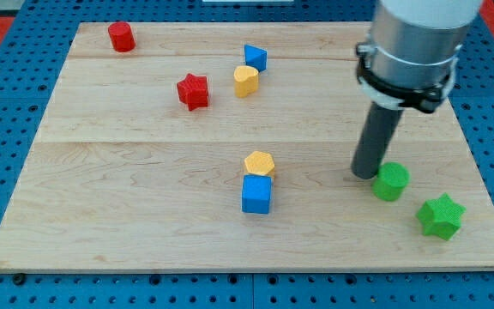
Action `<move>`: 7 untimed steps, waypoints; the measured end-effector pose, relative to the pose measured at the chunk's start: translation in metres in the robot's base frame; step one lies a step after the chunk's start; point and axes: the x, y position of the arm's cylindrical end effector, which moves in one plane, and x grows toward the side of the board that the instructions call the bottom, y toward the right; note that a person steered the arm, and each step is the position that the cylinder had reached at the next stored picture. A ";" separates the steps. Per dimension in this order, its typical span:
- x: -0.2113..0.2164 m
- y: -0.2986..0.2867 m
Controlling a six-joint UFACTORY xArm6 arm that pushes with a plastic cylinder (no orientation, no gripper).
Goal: Slide the red star towards the red circle
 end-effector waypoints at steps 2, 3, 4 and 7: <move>0.028 0.014; 0.017 0.003; -0.040 -0.036; -0.122 -0.238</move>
